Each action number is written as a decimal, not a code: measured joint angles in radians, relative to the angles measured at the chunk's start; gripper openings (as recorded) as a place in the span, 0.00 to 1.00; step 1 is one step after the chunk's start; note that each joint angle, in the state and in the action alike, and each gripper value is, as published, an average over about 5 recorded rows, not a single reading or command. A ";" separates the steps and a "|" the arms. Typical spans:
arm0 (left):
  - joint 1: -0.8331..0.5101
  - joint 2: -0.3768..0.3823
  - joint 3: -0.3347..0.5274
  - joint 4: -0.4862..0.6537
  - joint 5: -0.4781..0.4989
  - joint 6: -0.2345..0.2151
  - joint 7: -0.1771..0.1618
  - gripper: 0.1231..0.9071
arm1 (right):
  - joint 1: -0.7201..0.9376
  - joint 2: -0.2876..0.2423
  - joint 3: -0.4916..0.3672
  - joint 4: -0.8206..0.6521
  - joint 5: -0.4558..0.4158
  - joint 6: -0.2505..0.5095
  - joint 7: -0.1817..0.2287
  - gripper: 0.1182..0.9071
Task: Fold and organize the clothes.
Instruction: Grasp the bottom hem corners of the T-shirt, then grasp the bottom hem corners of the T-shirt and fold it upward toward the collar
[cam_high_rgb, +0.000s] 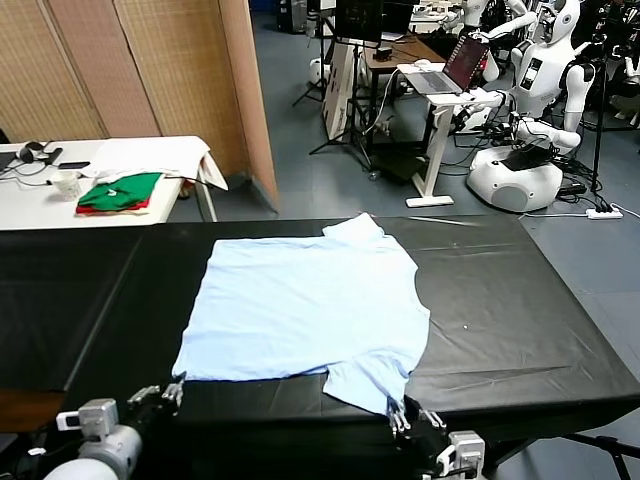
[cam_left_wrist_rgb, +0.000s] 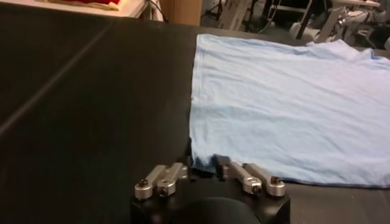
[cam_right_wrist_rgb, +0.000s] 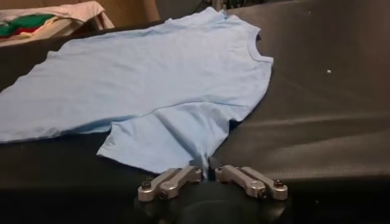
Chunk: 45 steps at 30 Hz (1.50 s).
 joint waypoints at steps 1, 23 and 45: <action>0.006 0.001 -0.003 -0.006 0.000 0.000 -0.002 0.03 | -0.012 -0.002 0.004 0.013 -0.005 -0.003 0.004 0.04; 0.034 -0.077 -0.011 -0.105 0.084 -0.111 -0.002 0.03 | 0.144 -0.099 0.024 -0.032 0.023 0.082 -0.045 0.04; -0.282 -0.107 0.146 0.128 0.191 -0.133 0.005 0.03 | 0.507 -0.204 -0.085 -0.306 0.053 0.058 -0.046 0.04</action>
